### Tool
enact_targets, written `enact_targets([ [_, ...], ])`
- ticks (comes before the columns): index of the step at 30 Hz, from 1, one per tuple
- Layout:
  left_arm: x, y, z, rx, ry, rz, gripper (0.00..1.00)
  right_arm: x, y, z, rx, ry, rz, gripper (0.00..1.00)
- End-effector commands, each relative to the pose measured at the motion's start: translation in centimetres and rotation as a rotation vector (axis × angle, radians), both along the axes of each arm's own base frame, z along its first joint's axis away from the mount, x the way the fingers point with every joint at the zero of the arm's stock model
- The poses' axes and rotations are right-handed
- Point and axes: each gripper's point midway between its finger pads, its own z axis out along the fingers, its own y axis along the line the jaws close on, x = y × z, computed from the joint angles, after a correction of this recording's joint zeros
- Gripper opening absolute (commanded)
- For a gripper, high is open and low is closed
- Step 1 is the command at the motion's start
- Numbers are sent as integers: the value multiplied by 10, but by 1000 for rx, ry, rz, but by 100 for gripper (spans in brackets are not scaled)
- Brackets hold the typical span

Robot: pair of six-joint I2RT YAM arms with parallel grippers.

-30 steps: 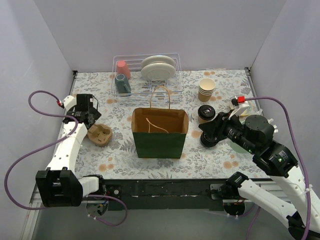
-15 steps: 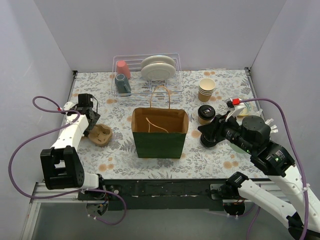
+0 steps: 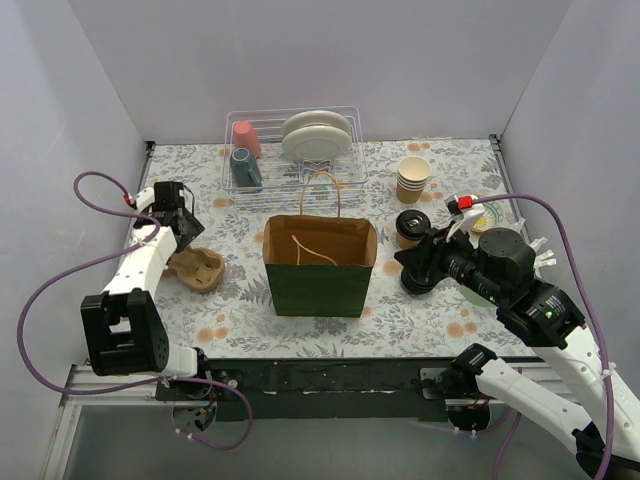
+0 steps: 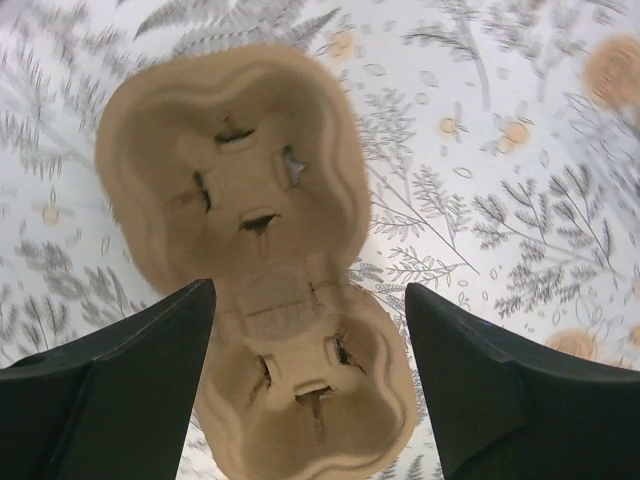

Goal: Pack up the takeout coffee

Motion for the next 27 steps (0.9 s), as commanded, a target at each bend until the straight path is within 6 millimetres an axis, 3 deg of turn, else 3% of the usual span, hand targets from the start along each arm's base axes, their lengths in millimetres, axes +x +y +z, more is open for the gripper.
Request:
enact_targets([
  [1, 10, 3, 39, 193, -31, -380, 77, 5, 1, 18, 23, -71, -2, 51],
  [5, 7, 2, 38, 269, -21, -522, 74, 7, 1, 12, 0, -71, 2, 51],
  [11, 2, -15, 16, 300, 2, -766, 72, 9, 3, 6, -34, -56, 11, 51],
  [16, -4, -16, 11, 325, 35, -833, 72, 11, 6, 1, -49, -52, 26, 51],
  [20, -1, -19, -9, 278, 110, -886, 69, 12, 10, -3, -58, -46, 40, 51],
  [27, -2, -12, -16, 299, 158, -877, 66, 16, 3, -1, -104, -60, 19, 51],
])
